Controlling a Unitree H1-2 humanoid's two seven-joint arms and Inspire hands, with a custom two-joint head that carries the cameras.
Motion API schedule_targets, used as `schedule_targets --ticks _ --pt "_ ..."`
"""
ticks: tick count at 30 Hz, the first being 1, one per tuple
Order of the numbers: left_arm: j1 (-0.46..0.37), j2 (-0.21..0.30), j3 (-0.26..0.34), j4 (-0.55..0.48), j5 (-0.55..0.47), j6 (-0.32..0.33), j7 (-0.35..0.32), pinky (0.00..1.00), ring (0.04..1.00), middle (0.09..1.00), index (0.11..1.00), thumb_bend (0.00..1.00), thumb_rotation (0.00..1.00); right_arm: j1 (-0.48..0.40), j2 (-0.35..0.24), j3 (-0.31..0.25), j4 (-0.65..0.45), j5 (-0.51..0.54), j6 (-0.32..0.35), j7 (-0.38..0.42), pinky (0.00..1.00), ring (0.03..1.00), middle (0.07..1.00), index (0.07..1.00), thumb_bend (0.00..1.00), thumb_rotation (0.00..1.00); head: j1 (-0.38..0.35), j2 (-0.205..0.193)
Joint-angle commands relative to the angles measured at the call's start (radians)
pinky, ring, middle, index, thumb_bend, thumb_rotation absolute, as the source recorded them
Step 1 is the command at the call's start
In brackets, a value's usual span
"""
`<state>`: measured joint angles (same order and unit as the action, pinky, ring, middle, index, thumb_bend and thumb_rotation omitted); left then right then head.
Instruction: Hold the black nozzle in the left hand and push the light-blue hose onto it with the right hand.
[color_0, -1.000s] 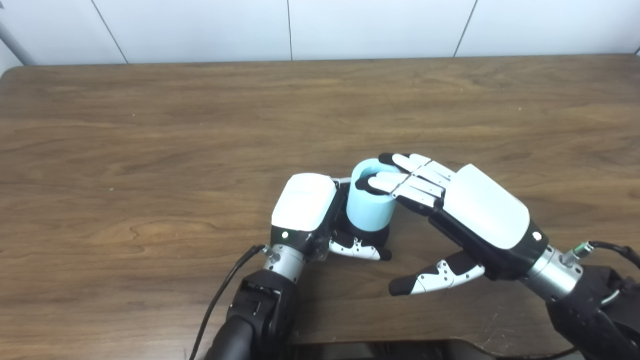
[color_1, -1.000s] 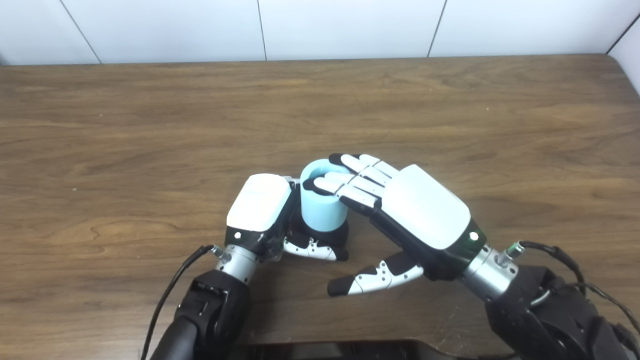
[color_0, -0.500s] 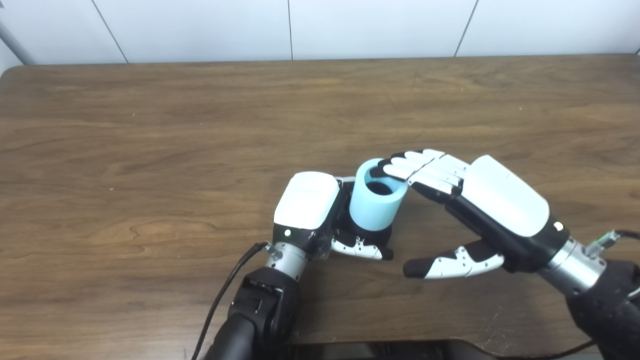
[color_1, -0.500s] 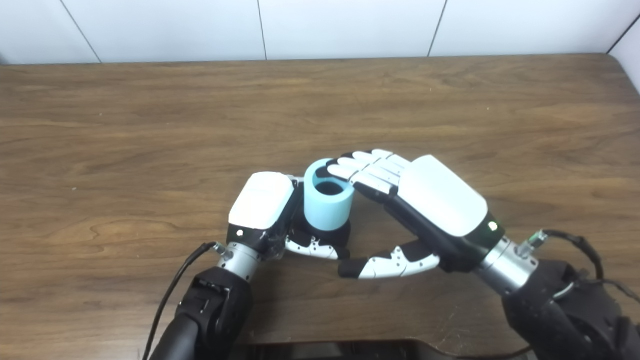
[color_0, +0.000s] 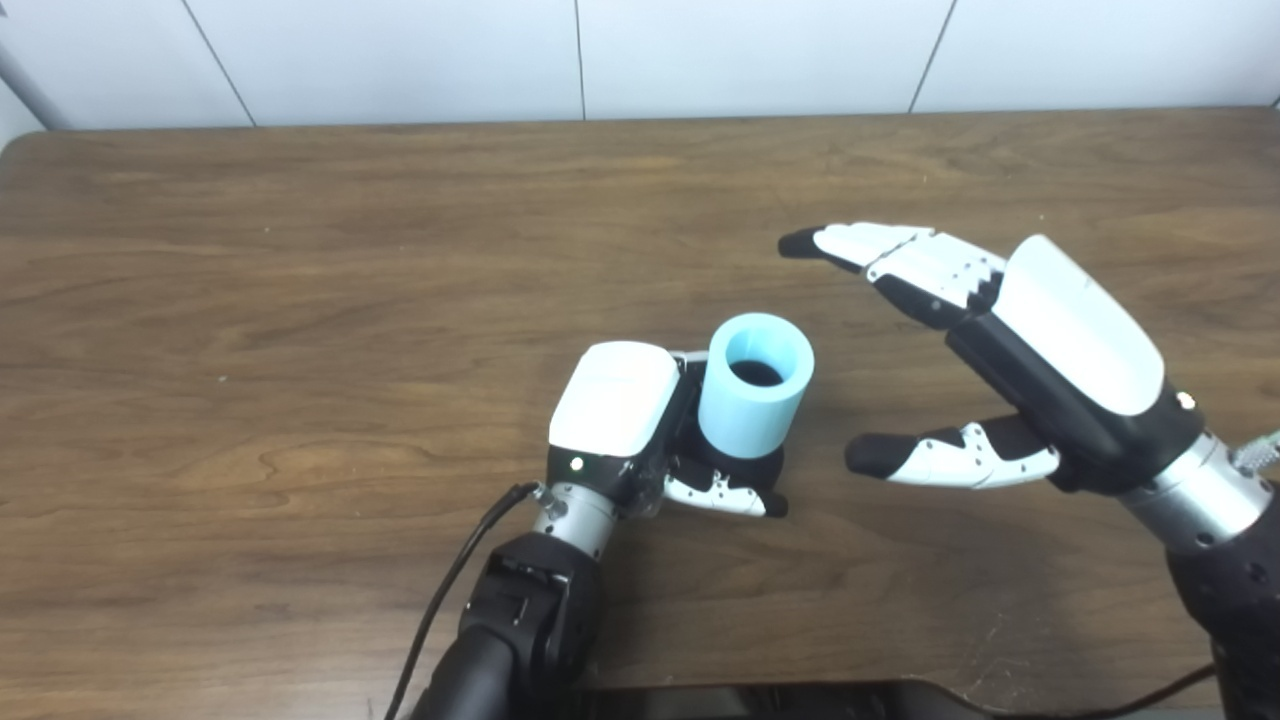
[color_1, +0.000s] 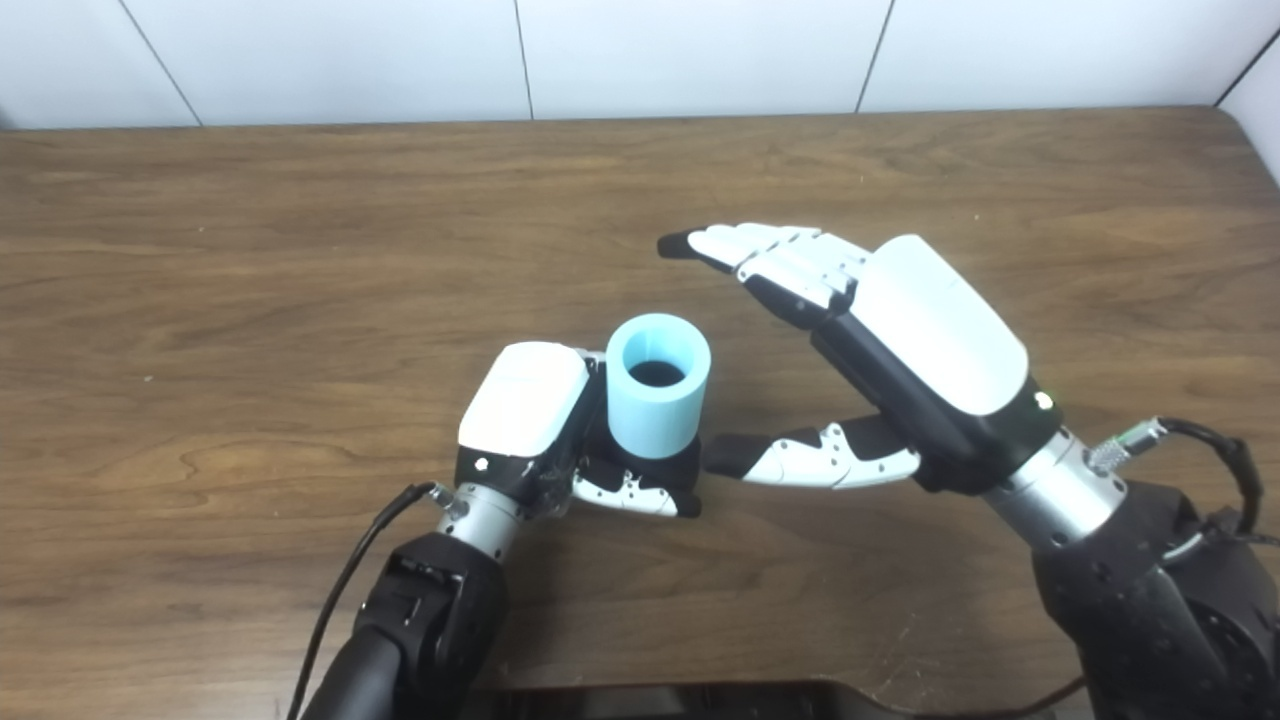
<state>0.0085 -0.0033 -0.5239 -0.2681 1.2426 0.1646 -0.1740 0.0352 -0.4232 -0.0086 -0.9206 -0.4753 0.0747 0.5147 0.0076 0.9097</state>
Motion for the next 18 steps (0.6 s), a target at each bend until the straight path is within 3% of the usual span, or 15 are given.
schedule_targets --ticks 1,4,8,9,10,11,13,18 --pt "-0.005 -0.002 0.000 -0.002 -0.002 -0.001 0.007 0.64 0.565 0.470 0.493 0.52 0.00 -0.005 0.007 -0.015 -0.029 0.013 -0.002 -0.017 0.80 0.851 0.869 0.873 0.49 1.00 0.001 0.000" --pt "-0.008 0.003 0.010 0.002 -0.010 -0.006 0.033 0.62 0.551 0.444 0.503 0.52 0.00 0.007 0.012 -0.017 -0.027 0.006 -0.001 -0.019 0.80 0.846 0.870 0.873 0.48 1.00 0.001 -0.002" --pt "-0.036 0.020 0.032 0.002 -0.021 -0.014 0.035 0.69 0.615 0.477 0.505 0.53 0.00 0.026 0.014 -0.019 -0.018 0.007 0.002 -0.019 0.81 0.853 0.877 0.877 0.47 1.00 0.005 -0.004" --pt "-0.046 0.025 0.038 0.003 -0.030 -0.022 0.037 0.69 0.630 0.553 0.501 0.52 0.03 0.030 0.014 -0.019 -0.014 0.008 -0.002 -0.021 0.82 0.857 0.880 0.879 0.47 1.00 0.007 -0.007" --pt "-0.056 0.032 0.044 0.003 -0.036 -0.030 0.040 0.70 0.649 0.612 0.602 0.72 0.12 0.035 0.013 -0.019 -0.010 0.009 -0.007 -0.023 0.82 0.860 0.882 0.880 0.47 1.00 0.007 -0.007" --pt "-0.066 0.038 0.050 0.001 -0.040 -0.035 0.037 0.71 0.670 0.651 0.652 0.78 0.17 0.039 0.011 -0.019 -0.007 0.012 -0.012 -0.024 0.83 0.862 0.883 0.881 0.47 1.00 0.007 -0.007" --pt "-0.082 0.047 0.056 -0.006 -0.045 -0.036 0.024 0.74 0.722 0.723 0.730 0.85 0.27 0.045 0.006 -0.019 -0.002 0.018 -0.015 -0.023 0.84 0.868 0.889 0.888 0.47 1.00 0.007 -0.007" --pt "-0.114 0.075 0.068 -0.024 -0.059 -0.048 0.018 0.82 0.798 0.801 0.825 0.91 0.36 0.058 0.002 -0.019 0.006 0.018 -0.022 -0.022 0.85 0.876 0.895 0.897 0.47 1.00 0.010 -0.011"
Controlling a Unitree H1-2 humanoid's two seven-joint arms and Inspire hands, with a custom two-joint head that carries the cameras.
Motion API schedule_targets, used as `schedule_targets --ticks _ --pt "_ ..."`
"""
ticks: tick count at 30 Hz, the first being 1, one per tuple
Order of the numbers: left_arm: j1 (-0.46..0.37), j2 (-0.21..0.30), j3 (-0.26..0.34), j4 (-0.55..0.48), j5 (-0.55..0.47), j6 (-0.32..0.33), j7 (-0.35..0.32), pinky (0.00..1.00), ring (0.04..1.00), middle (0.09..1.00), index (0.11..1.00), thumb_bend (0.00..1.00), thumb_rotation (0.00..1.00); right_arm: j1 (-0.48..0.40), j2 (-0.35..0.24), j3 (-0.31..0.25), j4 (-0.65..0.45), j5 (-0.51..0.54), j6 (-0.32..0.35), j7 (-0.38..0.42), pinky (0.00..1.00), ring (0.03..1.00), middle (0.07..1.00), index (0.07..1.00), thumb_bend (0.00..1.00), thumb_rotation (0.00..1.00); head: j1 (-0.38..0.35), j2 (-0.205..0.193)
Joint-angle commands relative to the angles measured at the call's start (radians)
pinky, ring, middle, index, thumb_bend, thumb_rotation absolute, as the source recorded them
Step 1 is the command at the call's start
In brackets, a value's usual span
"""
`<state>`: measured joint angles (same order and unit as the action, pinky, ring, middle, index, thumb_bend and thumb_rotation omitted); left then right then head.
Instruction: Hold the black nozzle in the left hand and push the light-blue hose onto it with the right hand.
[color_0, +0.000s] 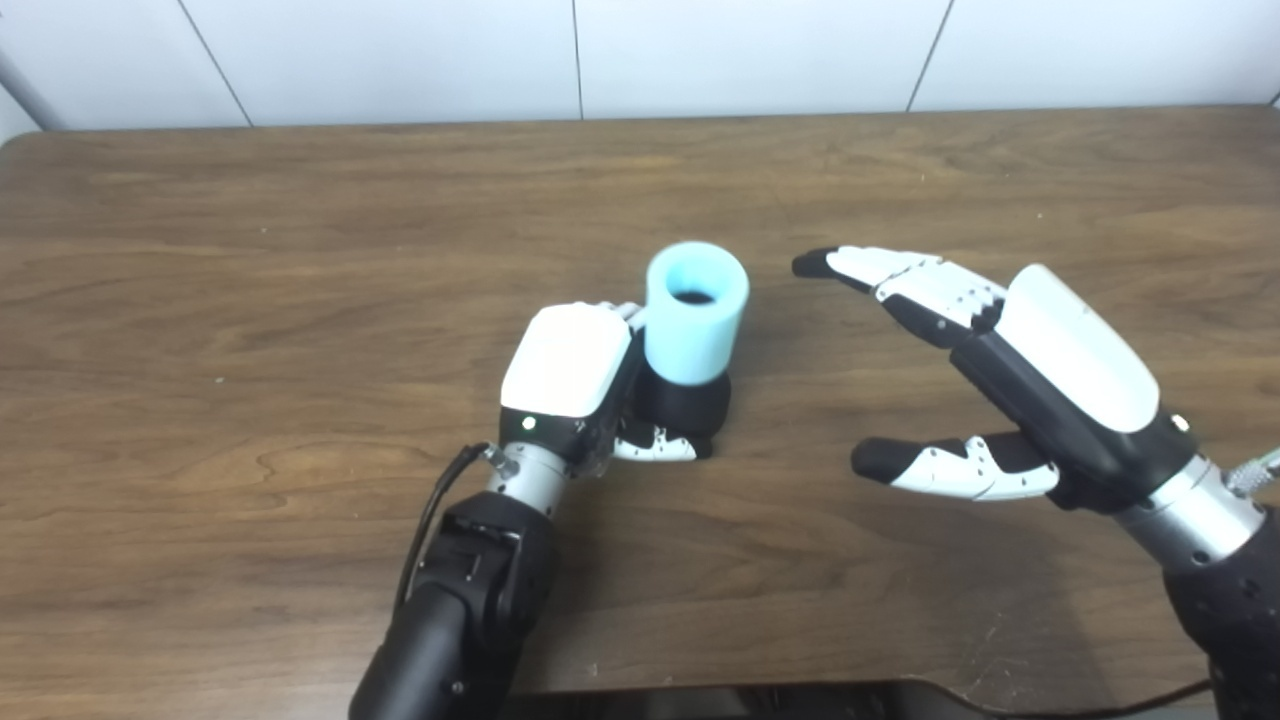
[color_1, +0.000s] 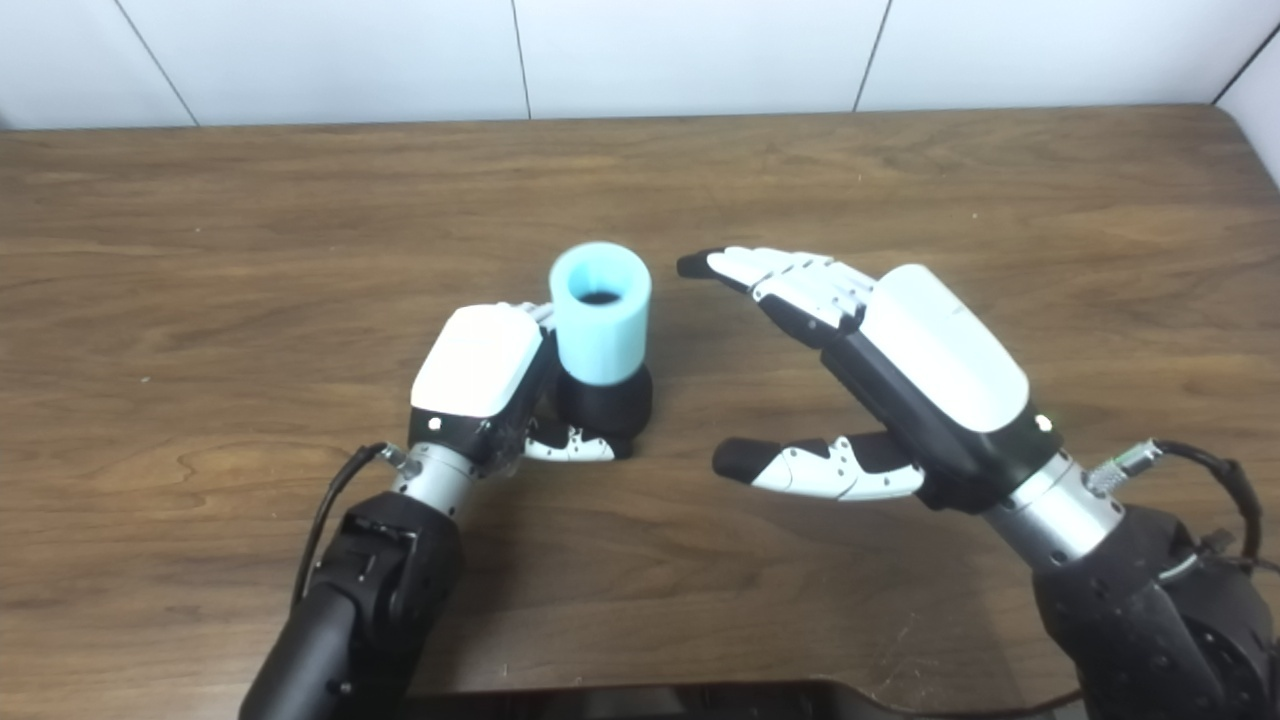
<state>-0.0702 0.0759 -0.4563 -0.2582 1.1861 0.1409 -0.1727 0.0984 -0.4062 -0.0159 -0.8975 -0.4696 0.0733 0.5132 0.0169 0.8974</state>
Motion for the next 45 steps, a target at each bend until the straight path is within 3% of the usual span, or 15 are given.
schedule_targets --ticks 1,10,17,23,32,35,38,42,45 --pt "-0.040 0.000 0.002 -0.039 -0.004 -0.029 0.019 0.85 0.815 0.813 0.841 0.91 0.38 -0.003 -0.017 -0.012 -0.015 0.013 -0.021 -0.021 0.85 0.877 0.896 0.898 0.47 1.00 0.001 0.001" --pt "-0.079 0.036 0.012 -0.135 0.035 -0.033 -0.046 0.96 0.856 0.840 0.876 0.94 0.40 -0.003 -0.021 -0.011 0.001 0.014 -0.015 -0.019 0.86 0.879 0.898 0.903 0.46 1.00 0.011 -0.006" --pt "-0.098 0.055 0.069 -0.191 0.049 -0.013 -0.139 1.00 0.893 0.882 0.897 0.94 0.44 -0.005 -0.019 -0.009 0.010 0.011 -0.008 -0.017 0.87 0.875 0.898 0.906 0.47 1.00 0.018 -0.009" --pt "-0.087 0.104 0.158 -0.205 0.020 -0.013 -0.174 1.00 0.970 0.956 0.960 0.93 0.51 -0.003 -0.013 -0.011 0.015 0.005 0.001 -0.020 0.87 0.879 0.896 0.900 0.48 1.00 0.012 -0.012" --pt "-0.066 0.209 0.328 -0.216 -0.073 0.001 -0.183 0.99 0.954 0.945 0.972 0.97 0.56 0.009 -0.007 -0.039 0.035 0.012 0.001 -0.045 0.85 0.864 0.889 0.893 0.47 1.00 0.009 -0.016" --pt "-0.050 0.229 0.383 -0.220 -0.127 0.014 -0.178 0.99 0.950 0.944 0.987 0.99 0.57 0.014 -0.004 -0.044 0.047 0.029 0.003 -0.051 0.87 0.886 0.903 0.897 0.48 1.00 0.006 -0.018" --pt "-0.036 0.218 0.430 -0.231 -0.210 0.029 -0.163 0.97 0.931 0.923 0.980 1.00 0.58 0.018 0.007 -0.052 0.065 0.065 0.015 -0.064 0.89 0.903 0.915 0.902 0.48 1.00 0.007 -0.019" --pt "-0.013 0.135 0.543 -0.254 -0.501 0.084 -0.133 0.81 0.892 0.904 0.944 0.97 0.53 0.032 0.028 -0.067 0.107 0.109 0.035 -0.085 0.81 0.898 0.941 0.974 0.54 1.00 0.001 -0.021" --pt "0.005 0.073 0.618 -0.269 -0.703 0.126 -0.121 0.80 0.879 0.893 0.942 0.88 0.55 0.027 0.058 -0.058 0.150 0.135 0.063 -0.096 0.81 0.912 0.966 0.997 0.52 1.00 -0.006 -0.028"
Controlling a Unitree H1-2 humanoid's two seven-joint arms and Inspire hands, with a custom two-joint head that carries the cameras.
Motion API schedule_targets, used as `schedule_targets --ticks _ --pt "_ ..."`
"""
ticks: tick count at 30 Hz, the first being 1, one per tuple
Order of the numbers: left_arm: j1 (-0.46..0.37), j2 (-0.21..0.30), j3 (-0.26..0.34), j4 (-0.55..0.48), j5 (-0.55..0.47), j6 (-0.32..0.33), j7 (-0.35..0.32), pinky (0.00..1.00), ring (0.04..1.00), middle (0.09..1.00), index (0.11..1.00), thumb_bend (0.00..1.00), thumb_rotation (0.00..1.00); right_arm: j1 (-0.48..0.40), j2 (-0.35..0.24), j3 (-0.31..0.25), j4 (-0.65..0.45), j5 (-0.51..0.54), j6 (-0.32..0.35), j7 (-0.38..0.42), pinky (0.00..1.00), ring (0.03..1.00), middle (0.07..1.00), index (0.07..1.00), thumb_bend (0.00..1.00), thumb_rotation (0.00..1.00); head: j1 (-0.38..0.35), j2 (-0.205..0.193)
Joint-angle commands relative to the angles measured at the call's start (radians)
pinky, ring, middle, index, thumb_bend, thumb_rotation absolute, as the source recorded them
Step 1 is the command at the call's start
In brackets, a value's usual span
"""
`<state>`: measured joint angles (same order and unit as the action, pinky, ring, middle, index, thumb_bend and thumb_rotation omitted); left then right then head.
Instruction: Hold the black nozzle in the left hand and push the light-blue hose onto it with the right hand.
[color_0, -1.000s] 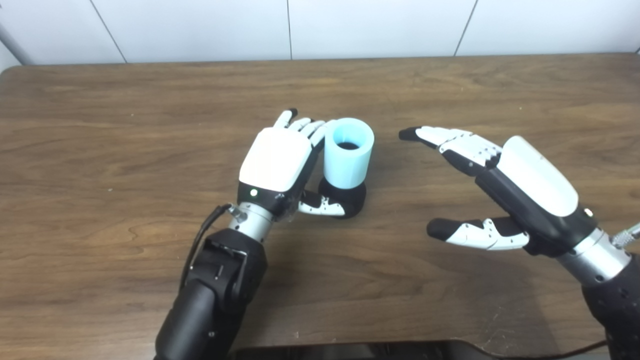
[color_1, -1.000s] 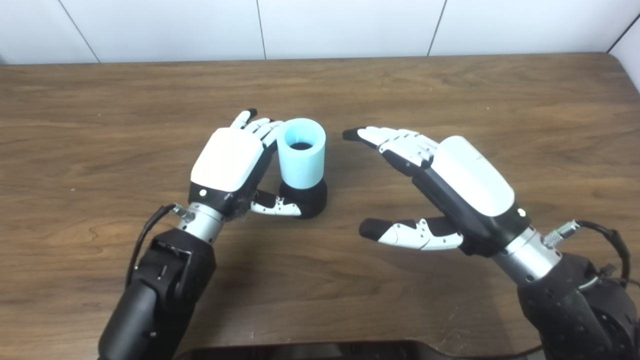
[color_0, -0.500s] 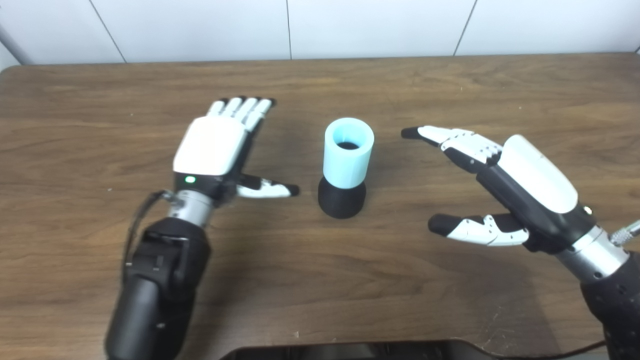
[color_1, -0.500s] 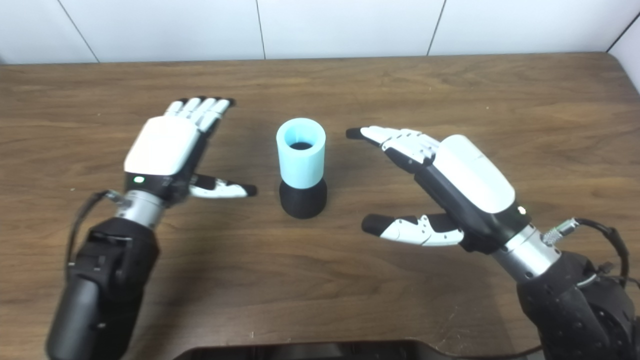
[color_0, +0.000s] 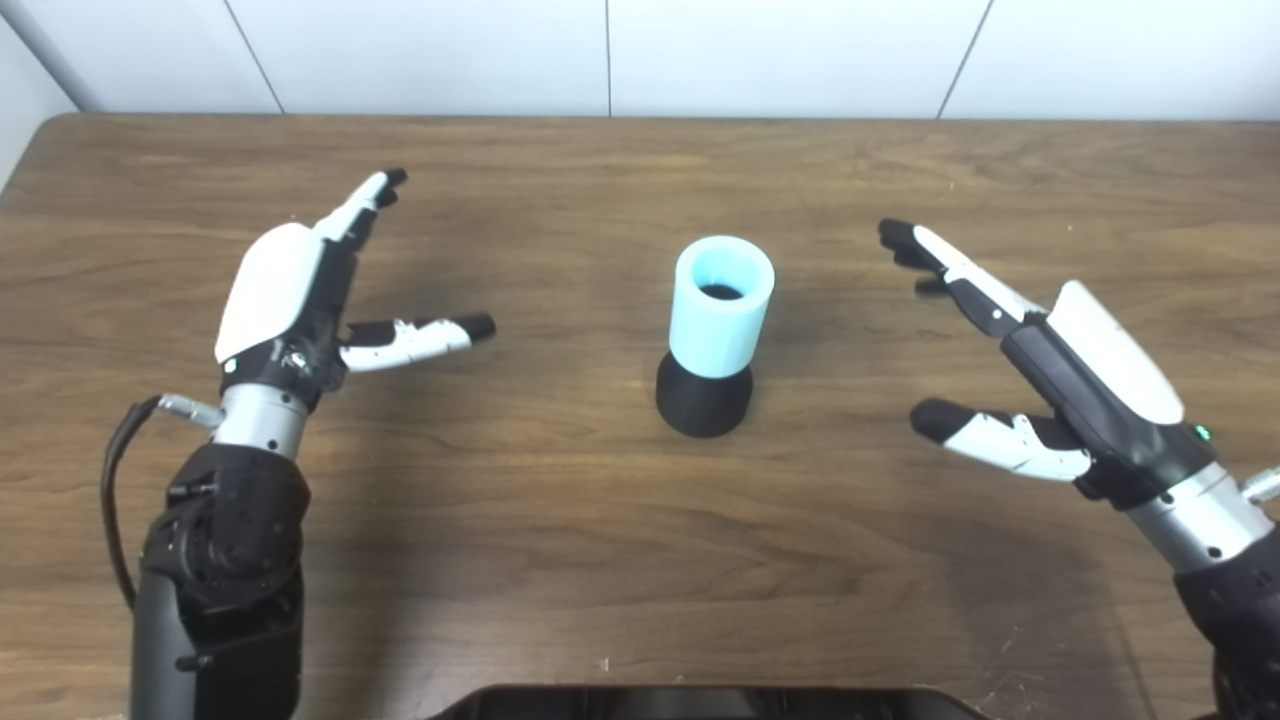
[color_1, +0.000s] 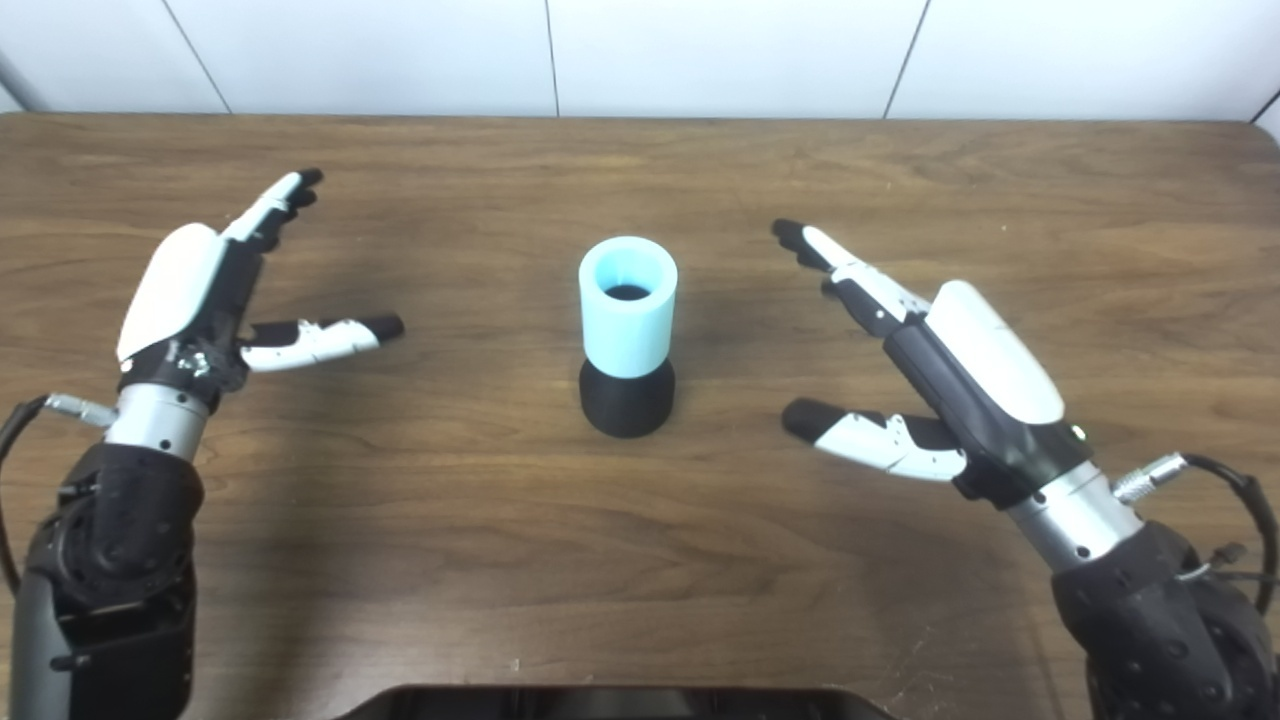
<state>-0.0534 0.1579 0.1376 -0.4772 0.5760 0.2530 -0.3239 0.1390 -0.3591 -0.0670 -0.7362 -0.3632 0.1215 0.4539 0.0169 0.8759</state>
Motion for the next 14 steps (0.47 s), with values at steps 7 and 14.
schedule_targets --ticks 7,14 --pt "0.068 -0.016 0.027 -0.063 -0.233 0.024 0.044 0.81 0.897 0.928 0.944 0.54 0.70 -0.059 0.161 0.036 0.107 0.066 0.097 -0.117 0.89 0.985 1.000 0.995 0.54 1.00 -0.012 -0.031" --pt "0.121 -0.058 0.026 0.023 -0.404 -0.051 0.106 0.98 0.987 0.982 0.995 0.61 0.88 -0.083 0.260 0.072 0.239 0.026 0.072 -0.231 0.88 0.981 1.000 1.000 0.52 1.00 -0.030 -0.050"
